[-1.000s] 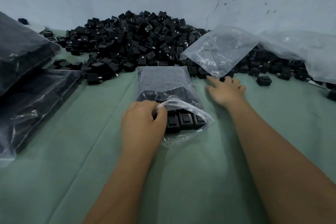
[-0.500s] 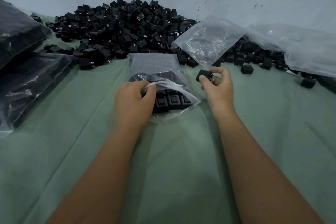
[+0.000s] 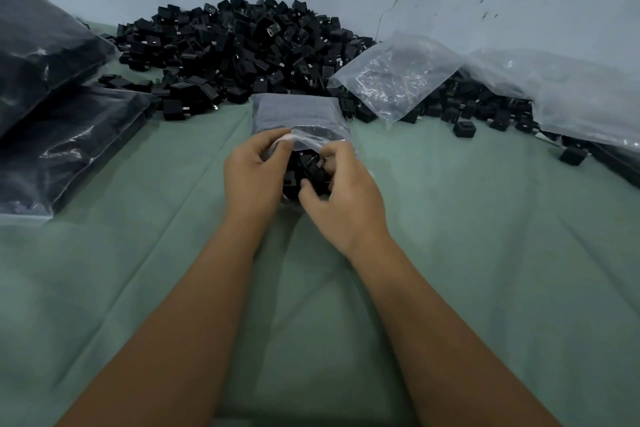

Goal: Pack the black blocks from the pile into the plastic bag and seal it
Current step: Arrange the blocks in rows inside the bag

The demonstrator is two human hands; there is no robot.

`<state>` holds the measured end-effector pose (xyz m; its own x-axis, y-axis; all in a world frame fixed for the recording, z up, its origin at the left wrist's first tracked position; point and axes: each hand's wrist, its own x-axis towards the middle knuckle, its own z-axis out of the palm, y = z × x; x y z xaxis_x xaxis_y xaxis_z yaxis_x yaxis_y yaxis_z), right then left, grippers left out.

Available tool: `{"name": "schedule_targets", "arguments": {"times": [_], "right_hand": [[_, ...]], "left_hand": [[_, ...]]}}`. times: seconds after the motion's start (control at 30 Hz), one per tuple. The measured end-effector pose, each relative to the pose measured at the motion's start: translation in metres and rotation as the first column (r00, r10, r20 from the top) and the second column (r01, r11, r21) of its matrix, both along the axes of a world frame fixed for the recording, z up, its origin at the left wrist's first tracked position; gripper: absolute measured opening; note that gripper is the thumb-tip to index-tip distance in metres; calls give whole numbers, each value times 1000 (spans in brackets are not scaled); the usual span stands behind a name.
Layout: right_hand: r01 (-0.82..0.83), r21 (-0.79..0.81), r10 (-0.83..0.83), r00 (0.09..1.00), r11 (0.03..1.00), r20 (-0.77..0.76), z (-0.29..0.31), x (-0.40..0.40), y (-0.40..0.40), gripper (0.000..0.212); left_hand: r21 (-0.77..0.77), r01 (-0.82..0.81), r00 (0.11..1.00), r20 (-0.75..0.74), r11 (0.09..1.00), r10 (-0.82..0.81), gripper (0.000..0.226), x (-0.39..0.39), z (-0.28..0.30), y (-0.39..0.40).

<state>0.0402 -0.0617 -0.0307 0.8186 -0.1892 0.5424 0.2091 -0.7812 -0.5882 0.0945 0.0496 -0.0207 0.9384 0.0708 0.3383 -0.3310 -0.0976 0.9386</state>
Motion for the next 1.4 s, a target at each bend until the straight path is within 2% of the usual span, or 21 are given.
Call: {"name": "schedule_targets", "arguments": {"times": [0.13,0.2,0.3,0.43,0.5,0.53,0.63,0.7,0.8,0.87,1.0,1.13,1.4], "right_hand": [[11,26,-12,1000,1000,25,-1,5,-1,27],[62,-73,-59,997,995,49,0,9,-1,29],[256,-285,-228,965,924,128,1,11,-1,28],[304,-346,-257,950,888,175,2,7,-2,35],[311,-380,-234,943,871,235,2,3,0,28],[300,-420,-228,950,856,213,2,1,1,25],[205,-527,-245,969,825,-8,3,2,1,29],[180,-553,-266,961,813,-78,3,3,2,32],[215,-477,-263,964,852,-35,2,-1,10,30],[180,-438,-232,970,881,-68,1,-2,15,36],[155,-480,-259,952,863,-160,-5,5,18,49],[202,-435,-287,948,878,-140,-7,8,26,47],[165,-484,-312,919,859,-241,-7,16,28,45]], "left_hand": [[-39,-17,1000,12,999,18,19,1,2,-2],[-63,-25,1000,14,998,26,19,1,3,-3],[-69,-42,999,20,997,43,18,2,4,-3],[-88,-46,999,7,995,47,17,2,4,-3],[-91,-41,999,3,995,42,18,3,5,-2],[-88,-34,999,5,996,35,17,2,5,-1],[-54,-10,1000,23,998,12,5,0,4,0],[-18,-34,999,25,999,34,12,-1,3,2],[7,-27,1000,7,1000,27,13,-1,0,4],[24,-13,1000,13,1000,13,15,-1,-1,4],[54,-12,998,58,998,9,15,-1,-2,4],[67,-27,997,78,997,21,17,0,-3,4],[78,-42,996,77,996,36,17,2,-5,3]]}}
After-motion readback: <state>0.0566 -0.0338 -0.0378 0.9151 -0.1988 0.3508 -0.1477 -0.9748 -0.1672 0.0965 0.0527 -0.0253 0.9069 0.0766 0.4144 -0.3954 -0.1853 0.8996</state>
